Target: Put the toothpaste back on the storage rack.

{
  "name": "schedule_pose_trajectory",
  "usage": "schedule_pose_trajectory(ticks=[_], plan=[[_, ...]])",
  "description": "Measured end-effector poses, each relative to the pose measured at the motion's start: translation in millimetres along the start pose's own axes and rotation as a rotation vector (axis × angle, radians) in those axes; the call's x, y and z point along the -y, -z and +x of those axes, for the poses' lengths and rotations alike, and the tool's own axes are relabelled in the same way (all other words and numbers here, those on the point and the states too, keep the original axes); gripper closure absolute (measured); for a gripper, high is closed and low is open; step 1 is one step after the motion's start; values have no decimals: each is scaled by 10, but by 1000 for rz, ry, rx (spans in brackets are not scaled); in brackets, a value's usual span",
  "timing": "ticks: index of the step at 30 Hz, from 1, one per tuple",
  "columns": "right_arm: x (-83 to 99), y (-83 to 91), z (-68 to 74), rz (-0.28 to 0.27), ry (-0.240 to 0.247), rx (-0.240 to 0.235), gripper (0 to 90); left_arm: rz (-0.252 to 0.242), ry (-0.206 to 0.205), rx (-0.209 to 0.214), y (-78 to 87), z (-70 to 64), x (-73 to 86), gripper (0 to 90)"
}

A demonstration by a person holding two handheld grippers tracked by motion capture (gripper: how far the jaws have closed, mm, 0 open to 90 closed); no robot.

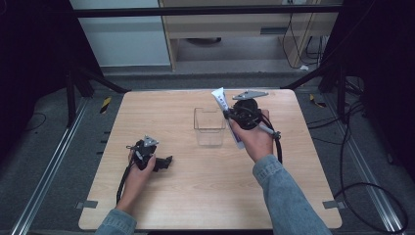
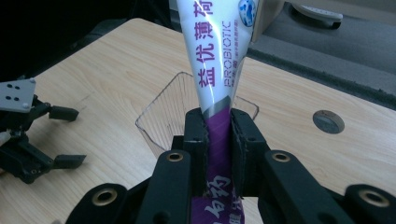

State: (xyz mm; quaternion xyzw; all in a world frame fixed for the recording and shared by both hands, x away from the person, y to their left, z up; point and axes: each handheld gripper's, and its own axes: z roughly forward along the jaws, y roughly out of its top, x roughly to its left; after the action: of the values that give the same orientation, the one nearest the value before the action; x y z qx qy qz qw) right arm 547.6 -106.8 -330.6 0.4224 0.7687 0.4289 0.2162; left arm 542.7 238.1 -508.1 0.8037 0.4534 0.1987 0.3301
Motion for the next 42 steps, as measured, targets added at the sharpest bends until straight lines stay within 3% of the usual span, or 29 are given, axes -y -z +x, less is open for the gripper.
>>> schedule_pose_trajectory(ticks=[11,25,42], plan=[[-216,-43,85,-54,7,3,783,-1,2,0,-1,-1,0,0],[-418,-197,80,-110,-14,5,782,-2,-1,0,-1,0,-1,0],[-580,-509,44,-177,-28,20,782,-1,-1,-1,-1,0,-1,0]])
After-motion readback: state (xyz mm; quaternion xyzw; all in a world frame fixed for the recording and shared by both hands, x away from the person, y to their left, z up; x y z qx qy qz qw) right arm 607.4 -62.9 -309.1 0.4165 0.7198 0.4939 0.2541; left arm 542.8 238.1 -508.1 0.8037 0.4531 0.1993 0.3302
